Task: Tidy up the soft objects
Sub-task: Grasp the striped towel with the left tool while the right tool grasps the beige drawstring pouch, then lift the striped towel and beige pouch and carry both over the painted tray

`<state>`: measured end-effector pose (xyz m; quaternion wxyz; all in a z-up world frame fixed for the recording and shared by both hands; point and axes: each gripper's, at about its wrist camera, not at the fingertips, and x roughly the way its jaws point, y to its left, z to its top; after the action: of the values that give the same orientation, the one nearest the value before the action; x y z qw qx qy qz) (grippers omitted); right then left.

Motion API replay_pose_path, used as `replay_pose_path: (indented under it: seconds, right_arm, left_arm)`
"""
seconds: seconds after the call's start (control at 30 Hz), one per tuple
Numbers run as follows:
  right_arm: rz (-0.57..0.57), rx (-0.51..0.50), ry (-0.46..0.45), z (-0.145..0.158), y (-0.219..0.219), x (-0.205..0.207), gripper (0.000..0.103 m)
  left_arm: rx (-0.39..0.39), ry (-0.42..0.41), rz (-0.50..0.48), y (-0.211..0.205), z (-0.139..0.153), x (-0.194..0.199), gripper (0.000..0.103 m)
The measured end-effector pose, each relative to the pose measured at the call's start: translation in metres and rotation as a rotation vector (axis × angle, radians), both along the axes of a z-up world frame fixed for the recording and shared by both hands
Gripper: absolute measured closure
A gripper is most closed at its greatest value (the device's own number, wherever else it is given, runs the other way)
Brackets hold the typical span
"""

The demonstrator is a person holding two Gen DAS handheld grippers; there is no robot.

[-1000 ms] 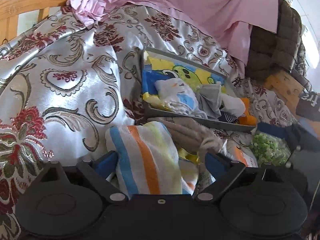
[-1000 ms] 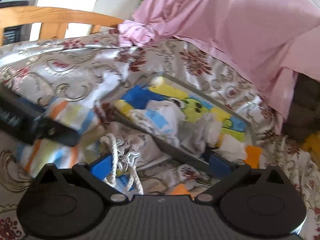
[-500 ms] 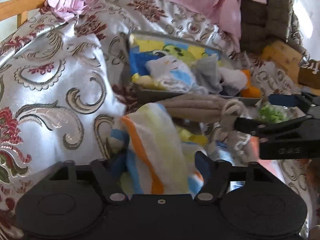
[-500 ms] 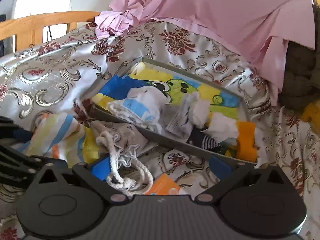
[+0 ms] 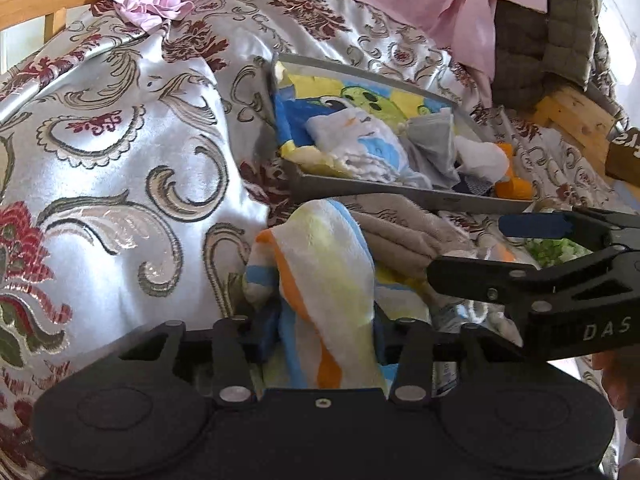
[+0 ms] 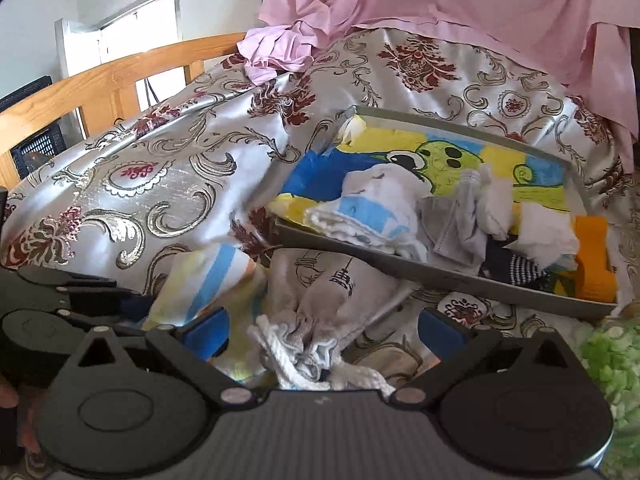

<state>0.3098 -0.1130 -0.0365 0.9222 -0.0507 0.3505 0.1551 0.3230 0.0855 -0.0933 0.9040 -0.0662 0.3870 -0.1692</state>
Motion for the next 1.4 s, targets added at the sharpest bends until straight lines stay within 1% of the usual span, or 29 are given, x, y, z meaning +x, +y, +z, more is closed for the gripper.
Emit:
replay_pose_path:
  seconds: [0.1,0.17,0.23,0.3,0.37,0.43,0.5,0.6,0.67,0.73,0.8,0.83,0.87,0.97,1.1,1.27,1.33,1.4]
  right_arm:
    - [-0.014,-0.029,-0.019,-0.003,0.0,0.003,0.001]
    - [-0.021,-0.042,-0.026,-0.004,0.0,0.005,0.005]
    - [-0.021,-0.046,-0.02,-0.006,-0.001,0.008,0.007]
    - [-0.018,-0.051,-0.014,-0.008,-0.001,0.01,0.011]
    - [-0.006,-0.053,0.001,-0.01,0.002,0.013,0.018]
    - [0.004,-0.051,0.016,-0.014,0.004,0.016,0.022]
    - [0.013,-0.056,0.028,-0.016,0.006,0.019,0.023]
    - [0.034,-0.06,0.041,-0.019,0.008,0.022,0.029]
    - [0.049,-0.053,0.053,-0.022,0.009,0.021,0.042]
    - [0.05,-0.036,0.069,-0.023,0.008,0.02,0.047]
    - [0.052,-0.033,0.064,-0.022,0.008,0.018,0.052]
    - [0.052,-0.03,0.06,-0.021,0.007,0.016,0.056]
    - [0.049,-0.023,0.054,-0.02,0.007,0.014,0.059]
    - [0.049,-0.021,0.021,-0.018,0.006,0.007,0.06]
    - [0.069,-0.052,-0.036,-0.012,0.01,-0.008,0.061]
    - [0.083,-0.098,-0.156,0.009,0.007,-0.042,0.061]
    - [0.075,-0.086,-0.2,0.022,-0.001,-0.055,0.061]
    - [0.059,-0.053,-0.225,0.034,-0.012,-0.065,0.061]
  left_arm:
    - [0.0,-0.001,0.001,0.0,0.0,0.0,0.058]
    - [0.001,-0.003,0.001,0.0,0.0,0.0,0.058]
    - [0.001,-0.003,0.001,0.0,0.0,0.0,0.058]
    - [0.001,-0.004,0.001,0.0,-0.001,0.0,0.058]
    - [0.004,-0.007,0.004,0.0,-0.001,-0.001,0.06]
    - [0.009,-0.01,0.006,-0.001,-0.001,-0.001,0.061]
    - [0.008,-0.013,0.005,-0.001,-0.001,-0.001,0.062]
    - [0.003,-0.017,0.001,-0.001,-0.002,-0.001,0.063]
    - [0.001,-0.019,0.001,-0.001,-0.002,-0.001,0.065]
    - [0.0,-0.022,-0.001,-0.002,-0.002,-0.001,0.067]
    - [-0.002,-0.026,-0.001,-0.002,-0.002,-0.002,0.069]
    - [-0.003,-0.031,-0.002,-0.002,-0.002,-0.003,0.07]
    - [-0.004,-0.037,-0.001,-0.001,-0.002,-0.004,0.072]
    - [-0.007,-0.062,0.007,0.0,-0.003,-0.006,0.076]
    - [-0.004,-0.089,0.033,0.003,0.003,-0.014,0.081]
    - [-0.008,-0.111,0.099,0.008,0.023,-0.029,0.083]
    - [-0.011,-0.128,0.128,0.01,0.036,-0.037,0.083]
    - [-0.017,-0.142,0.152,0.01,0.048,-0.045,0.083]
